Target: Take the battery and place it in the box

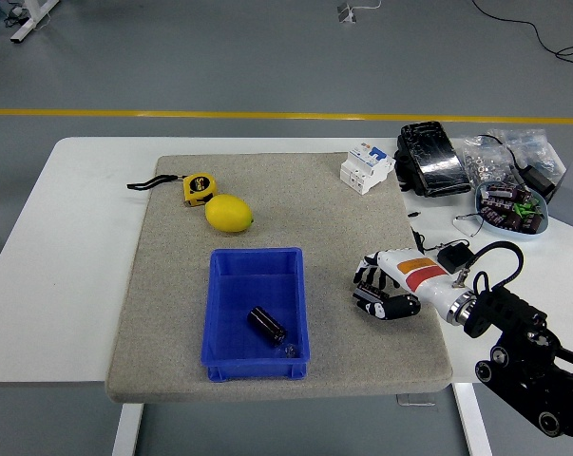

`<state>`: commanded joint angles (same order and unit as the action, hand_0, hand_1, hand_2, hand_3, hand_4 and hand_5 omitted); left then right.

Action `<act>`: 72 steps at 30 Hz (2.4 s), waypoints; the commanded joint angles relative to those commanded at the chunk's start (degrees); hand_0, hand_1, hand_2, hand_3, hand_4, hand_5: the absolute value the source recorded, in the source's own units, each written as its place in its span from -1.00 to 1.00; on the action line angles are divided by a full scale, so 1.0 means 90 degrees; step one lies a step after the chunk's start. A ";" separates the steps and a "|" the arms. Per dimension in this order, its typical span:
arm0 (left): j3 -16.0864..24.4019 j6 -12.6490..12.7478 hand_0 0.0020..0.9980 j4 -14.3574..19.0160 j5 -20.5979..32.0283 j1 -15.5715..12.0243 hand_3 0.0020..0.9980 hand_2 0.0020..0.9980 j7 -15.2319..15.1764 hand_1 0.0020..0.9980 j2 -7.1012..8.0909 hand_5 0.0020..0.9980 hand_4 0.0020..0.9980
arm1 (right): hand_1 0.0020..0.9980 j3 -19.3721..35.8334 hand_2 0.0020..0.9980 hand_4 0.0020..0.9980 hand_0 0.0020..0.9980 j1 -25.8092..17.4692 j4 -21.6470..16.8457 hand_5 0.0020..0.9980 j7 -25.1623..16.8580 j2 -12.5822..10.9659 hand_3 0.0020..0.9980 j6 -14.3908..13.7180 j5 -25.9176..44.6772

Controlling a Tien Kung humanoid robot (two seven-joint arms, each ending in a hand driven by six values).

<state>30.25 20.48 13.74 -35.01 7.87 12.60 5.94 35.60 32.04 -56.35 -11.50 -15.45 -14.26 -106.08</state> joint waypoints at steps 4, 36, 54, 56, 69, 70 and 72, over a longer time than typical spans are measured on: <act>0.0023 -0.0001 0.13 -0.0001 -0.0035 -0.0018 0.15 0.18 0.0012 0.07 0.0005 0.15 0.27 | -0.26 0.0015 -0.12 0.44 -0.49 0.0023 -0.0087 -0.74 0.0014 -0.0010 -0.04 0.0006 -0.0037; 0.0018 0.0025 0.12 -0.0009 -0.0030 -0.0005 0.15 0.18 -0.0006 0.06 0.0035 0.15 0.27 | -0.23 -0.1022 -0.07 0.46 -0.45 0.1244 -0.1449 -0.74 0.0417 0.0551 0.00 0.0335 -0.0460; 0.0068 0.0031 0.10 -0.0015 -0.0105 0.0002 0.14 0.17 0.0013 0.04 0.0064 0.15 0.27 | -0.10 -0.1325 0.40 0.80 -0.36 0.1489 -0.1180 -0.53 0.0504 0.0796 0.73 0.0596 -0.0457; 0.0070 0.0030 0.10 -0.0015 -0.0113 0.0002 0.14 0.17 0.0015 0.04 0.0064 0.15 0.27 | -0.10 -0.1315 0.40 0.80 -0.36 0.1487 -0.1171 -0.53 0.0484 0.0787 0.73 0.0563 -0.0436; 0.0077 0.0030 0.09 -0.0015 -0.0121 0.0008 0.14 0.16 0.0017 0.03 0.0057 0.14 0.27 | -0.07 -0.0863 0.48 0.79 -0.37 0.1402 -0.1185 -0.52 0.0452 0.0664 0.82 0.0415 -0.0350; 0.0068 0.0034 0.09 -0.0016 -0.0101 0.0007 0.14 0.16 0.0010 0.03 0.0056 0.14 0.27 | -0.07 -0.0738 0.48 0.79 -0.37 0.1362 -0.1199 -0.52 0.0451 0.0628 0.82 0.0394 -0.0321; 0.0064 0.0038 0.09 -0.0017 -0.0089 0.0007 0.14 0.16 0.0008 0.03 0.0052 0.14 0.27 | -0.07 -0.0543 0.48 0.79 -0.37 0.1296 -0.1219 -0.52 0.0449 0.0568 0.82 0.0365 -0.0279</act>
<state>30.83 20.82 13.59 -35.81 7.93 12.68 6.41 30.71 43.71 -67.32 -7.46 -10.34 -10.97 -108.59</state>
